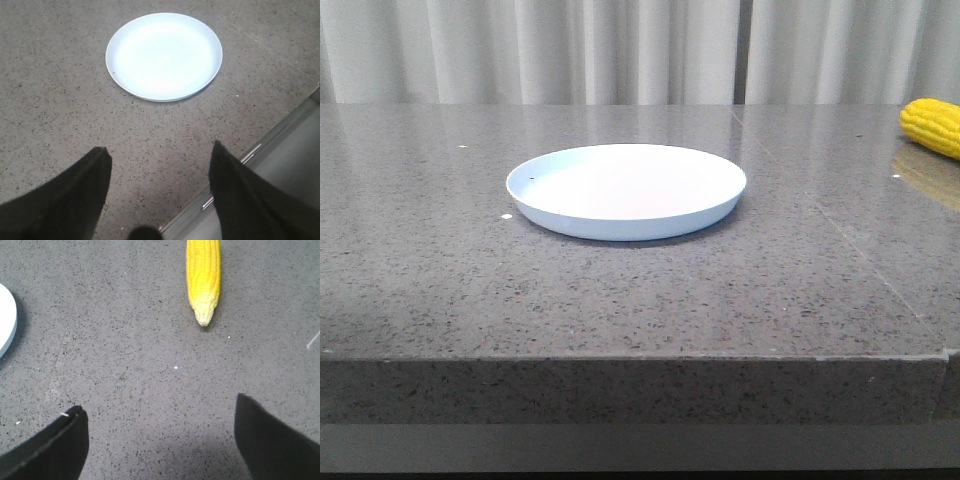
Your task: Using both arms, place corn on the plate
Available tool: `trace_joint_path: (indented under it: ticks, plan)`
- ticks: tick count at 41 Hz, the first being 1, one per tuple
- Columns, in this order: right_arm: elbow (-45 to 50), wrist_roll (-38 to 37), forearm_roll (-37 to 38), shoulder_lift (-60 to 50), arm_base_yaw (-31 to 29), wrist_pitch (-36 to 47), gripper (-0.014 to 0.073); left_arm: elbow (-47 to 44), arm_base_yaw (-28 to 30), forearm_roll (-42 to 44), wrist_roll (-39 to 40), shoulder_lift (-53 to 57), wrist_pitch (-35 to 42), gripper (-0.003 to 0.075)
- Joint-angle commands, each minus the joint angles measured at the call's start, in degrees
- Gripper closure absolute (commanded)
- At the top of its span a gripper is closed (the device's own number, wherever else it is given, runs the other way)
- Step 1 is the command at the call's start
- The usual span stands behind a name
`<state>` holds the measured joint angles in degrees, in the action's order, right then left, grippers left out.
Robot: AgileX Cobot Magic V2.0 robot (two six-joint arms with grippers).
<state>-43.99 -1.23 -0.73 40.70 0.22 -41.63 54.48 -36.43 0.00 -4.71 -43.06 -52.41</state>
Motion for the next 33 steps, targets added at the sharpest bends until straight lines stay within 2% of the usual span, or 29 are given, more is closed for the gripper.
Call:
trace_joint_path:
  ticks: [1, 20, 26, 33]
  plan:
    - [-2.0, 0.3, -0.3, 0.4, -0.3, 4.0, -0.0022, 1.4, -0.4, 0.0, 0.6, 0.2, 4.1, 0.0293]
    - [-2.7, 0.3, 0.7, 2.2, -0.3, 6.1, -0.0022, 1.4, -0.4, 0.0, 0.6, 0.2, 4.0, 0.0294]
    - [-7.3, 0.3, 0.7, 8.1, -0.4, 4.2, -0.0024, 1.4, -0.4, 0.0, 0.6, 0.2, 4.0, 0.0302]
    - [-14.8, 0.3, 0.7, 17.8, -3.5, 2.3, -0.0024, 1.4, -0.4, 0.0, 0.6, 0.2, 4.0, 0.0302]
